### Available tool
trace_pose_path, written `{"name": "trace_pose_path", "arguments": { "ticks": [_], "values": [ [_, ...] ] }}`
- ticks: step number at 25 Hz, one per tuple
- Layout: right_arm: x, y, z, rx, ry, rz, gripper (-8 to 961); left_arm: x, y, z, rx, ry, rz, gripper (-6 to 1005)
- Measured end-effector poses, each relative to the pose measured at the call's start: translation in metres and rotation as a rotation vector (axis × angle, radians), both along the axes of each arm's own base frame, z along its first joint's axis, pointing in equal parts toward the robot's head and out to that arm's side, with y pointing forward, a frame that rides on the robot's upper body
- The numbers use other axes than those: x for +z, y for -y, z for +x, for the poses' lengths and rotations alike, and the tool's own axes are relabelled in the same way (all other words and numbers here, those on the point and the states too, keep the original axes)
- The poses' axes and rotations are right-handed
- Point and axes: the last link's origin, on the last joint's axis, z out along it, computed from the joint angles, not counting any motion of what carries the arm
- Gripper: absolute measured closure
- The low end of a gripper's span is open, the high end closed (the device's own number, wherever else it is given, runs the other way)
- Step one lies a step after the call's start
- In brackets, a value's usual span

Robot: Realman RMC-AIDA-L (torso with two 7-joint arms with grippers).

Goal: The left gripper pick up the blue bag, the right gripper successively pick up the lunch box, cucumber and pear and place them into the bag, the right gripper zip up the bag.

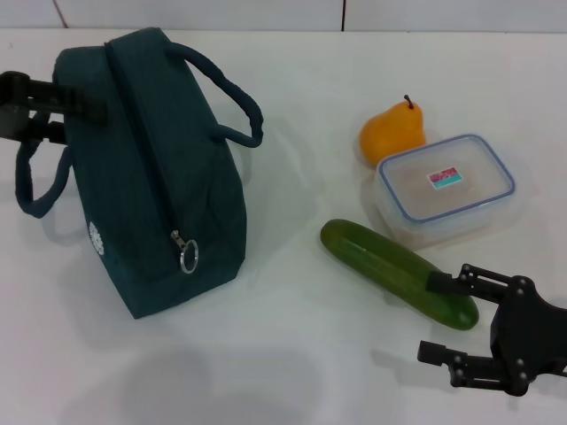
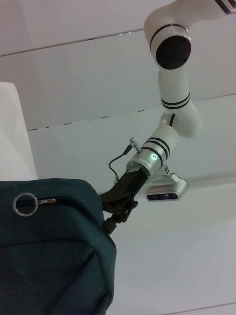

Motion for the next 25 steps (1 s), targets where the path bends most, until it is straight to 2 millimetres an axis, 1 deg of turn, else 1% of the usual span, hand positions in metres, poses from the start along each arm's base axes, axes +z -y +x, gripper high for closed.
{"name": "trace_pose_path", "arguments": {
  "ticks": [9,17,23,25],
  "values": [
    [0.0003,-0.0002,0.0005,-0.004,0.0,0.004,172,-0.0069,-0.0042,0.0045,-0.023,-0.012,-0.009,184],
    [0.0006,-0.0004,0.0006,-0.006,-0.002,0.006,172,-0.0095,-0.0059,0.0066,-0.028,-0.02,-0.024,369],
    [0.0019,-0.0014,0.0001,-0.026,-0.025,0.023,172,-0.0083,-0.0071,0.0079,-0.022,-0.012,-0.019,598],
    [0.004,-0.003,0.0,-0.06,-0.059,0.046,172,-0.0082,-0.0072,0.0082,-0.02,-0.01,-0.018,694]
  ]
}}
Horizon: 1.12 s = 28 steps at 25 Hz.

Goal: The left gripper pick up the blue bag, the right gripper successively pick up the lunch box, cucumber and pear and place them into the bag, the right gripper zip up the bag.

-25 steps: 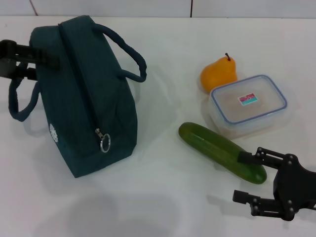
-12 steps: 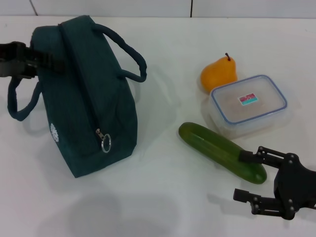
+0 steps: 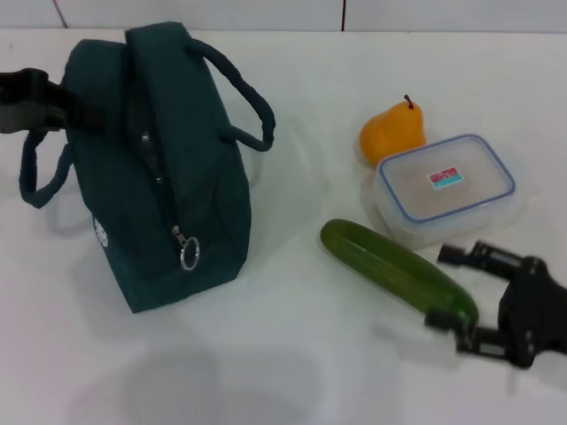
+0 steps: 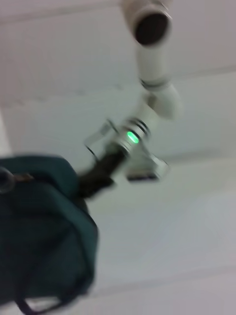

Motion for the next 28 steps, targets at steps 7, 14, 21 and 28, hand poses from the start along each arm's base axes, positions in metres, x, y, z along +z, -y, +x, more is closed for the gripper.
{"name": "trace_pose_path", "arguments": {
  "ticks": [7,14,21,28],
  "values": [
    [0.017,-0.009,0.007,-0.282,-0.247,0.102,180,-0.002,0.0,0.001,-0.001,0.011,-0.004,921],
    [0.036,-0.016,0.036,-0.686,-0.557,0.122,193,0.001,0.001,0.008,-0.022,0.089,0.011,963],
    [0.032,-0.026,0.061,-1.023,-0.737,-0.027,206,0.001,0.002,0.012,-0.032,0.12,0.003,963],
    [0.02,-0.045,0.066,-1.188,-0.769,-0.128,219,-0.003,0.002,0.017,-0.042,0.133,-0.011,963]
  ]
}}
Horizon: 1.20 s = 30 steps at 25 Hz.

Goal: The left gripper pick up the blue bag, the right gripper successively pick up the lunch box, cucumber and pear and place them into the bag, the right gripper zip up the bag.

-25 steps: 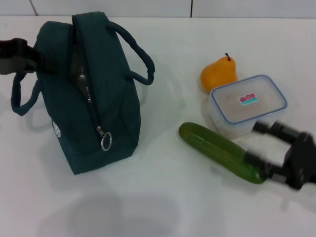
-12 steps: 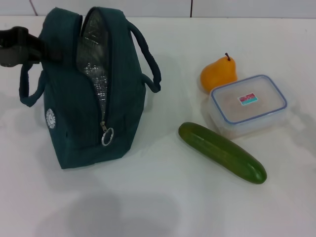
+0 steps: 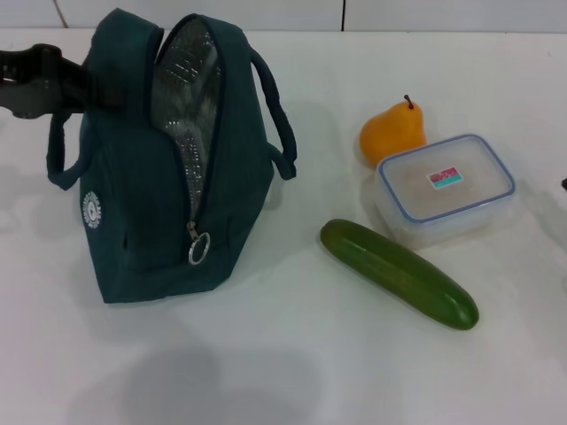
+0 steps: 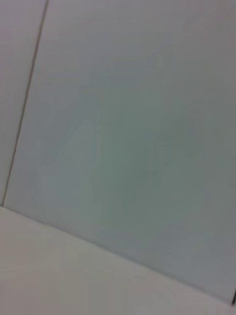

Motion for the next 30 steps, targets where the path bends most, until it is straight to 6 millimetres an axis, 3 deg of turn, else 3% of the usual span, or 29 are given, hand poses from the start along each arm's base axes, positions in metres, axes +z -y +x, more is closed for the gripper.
{"name": "trace_pose_path", "arguments": {
  "ticks": [12,30],
  "values": [
    [-0.025,-0.032,-0.025,0.007,-0.015,-0.159,241,-0.001,-0.005,0.005,-0.01,-0.004,0.006,964],
    [-0.027,-0.052,-0.043,0.072,0.033,-0.187,275,-0.002,-0.006,0.007,-0.02,-0.003,0.006,964]
  ]
}}
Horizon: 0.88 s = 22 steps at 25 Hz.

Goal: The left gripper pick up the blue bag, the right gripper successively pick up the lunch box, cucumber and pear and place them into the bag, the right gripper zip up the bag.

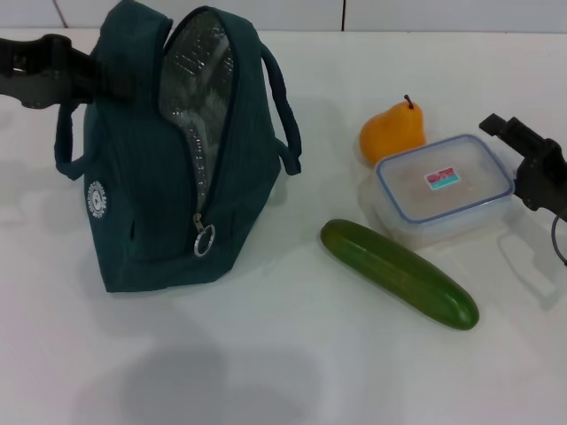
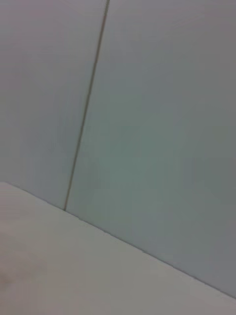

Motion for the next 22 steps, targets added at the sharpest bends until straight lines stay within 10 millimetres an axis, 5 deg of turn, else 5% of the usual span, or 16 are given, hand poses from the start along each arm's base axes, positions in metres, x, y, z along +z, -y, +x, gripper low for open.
{"name": "trace_pose_path", "arguments": {
  "ticks": [5,22],
  "values": [
    [0.0014,0.0035,0.0009,0.026,0.018,-0.002,284,-0.0006,0.0015,-0.0019,0.005,0.002,0.0,964],
    [0.0033,0.0055,0.004,0.027,0.03,0.006,762,-0.0016,0.0034,-0.0021,0.001,0.007,-0.006,962]
  ]
}}
